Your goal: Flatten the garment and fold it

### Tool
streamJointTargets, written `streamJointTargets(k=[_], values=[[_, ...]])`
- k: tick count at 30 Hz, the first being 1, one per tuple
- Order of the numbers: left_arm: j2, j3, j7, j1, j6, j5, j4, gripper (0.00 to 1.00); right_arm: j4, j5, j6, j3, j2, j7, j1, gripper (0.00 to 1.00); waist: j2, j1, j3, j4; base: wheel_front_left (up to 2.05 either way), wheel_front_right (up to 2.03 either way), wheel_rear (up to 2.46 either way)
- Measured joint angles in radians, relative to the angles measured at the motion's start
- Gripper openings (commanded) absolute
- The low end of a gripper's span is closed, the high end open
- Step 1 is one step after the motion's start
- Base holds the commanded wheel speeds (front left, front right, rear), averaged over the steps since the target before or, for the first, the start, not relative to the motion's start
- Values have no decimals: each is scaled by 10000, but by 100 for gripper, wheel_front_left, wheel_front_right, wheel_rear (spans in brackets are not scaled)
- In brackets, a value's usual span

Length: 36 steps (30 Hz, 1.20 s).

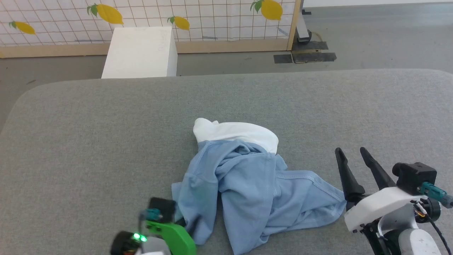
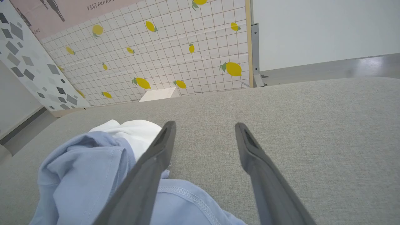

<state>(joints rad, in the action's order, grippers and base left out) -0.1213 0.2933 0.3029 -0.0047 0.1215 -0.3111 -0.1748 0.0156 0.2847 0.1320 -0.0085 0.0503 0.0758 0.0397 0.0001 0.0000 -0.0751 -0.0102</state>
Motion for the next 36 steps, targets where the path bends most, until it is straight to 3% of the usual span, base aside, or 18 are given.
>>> streamJointTargets(k=[4, 9, 14, 15, 16, 20, 26, 28, 31, 36], values=[[-161, -857, -673, -4, -713, 0, 416, 0, 59, 48, 0, 77, -2, 0, -2, 100, 0, 0, 16, 53, 0, 0, 0], [-545, -2598, -1613, 6, -2334, 17, 318, 0, 151, 6, 0, 123, -4, 134, -12, 100, 0, 0, 46, 203, 0, 0, 0], [-742, -3492, -1603, 323, -3294, 10, 23, 0, 345, -355, 0, 69, -2, 556, -12, 100, 0, 0, 5, 392, 0, 0, 0], [-740, -3536, -1513, 415, -3352, -25, -54, 45, 389, -412, 0, 52, -2, 667, -13, 100, 0, 0, -14, 436, 0, 0, 0], [-731, -3528, -1453, 501, -3348, -113, -104, 100, 430, -460, 0, 50, 0, 792, -13, 100, -1, 0, -38, 483, 0, 0, 0], [-422, -3457, -2034, 559, -3089, -428, -2, 100, 491, -732, 0, 194, -2, 1093, 18, 100, 0, 0, -148, 689, 0, 0, 0], [19, -3187, -5005, 377, -2719, -211, 431, 100, 1233, -894, 0, 1097, -2, 1442, 1328, 100, 0, 0, -455, 1025, 0, 0, 0], [105, -3020, -5356, 221, -2594, -117, 422, 100, 1799, -857, 0, 1400, -6, 1774, 1894, 100, 0, 0, -564, 1148, 0, 0, 0], [293, -2759, -5544, -134, -2408, 104, 408, 100, 2943, -894, 0, 1684, -17, 2702, 2717, 100, 0, 0, -715, 1385, 0, 0, 0], [523, -2468, -5572, -502, -2213, 395, 393, 100, 4769, -1106, 0, 1818, 15, 5212, 3657, 100, 0, 0, -923, 1822, 0, 0, 0]])
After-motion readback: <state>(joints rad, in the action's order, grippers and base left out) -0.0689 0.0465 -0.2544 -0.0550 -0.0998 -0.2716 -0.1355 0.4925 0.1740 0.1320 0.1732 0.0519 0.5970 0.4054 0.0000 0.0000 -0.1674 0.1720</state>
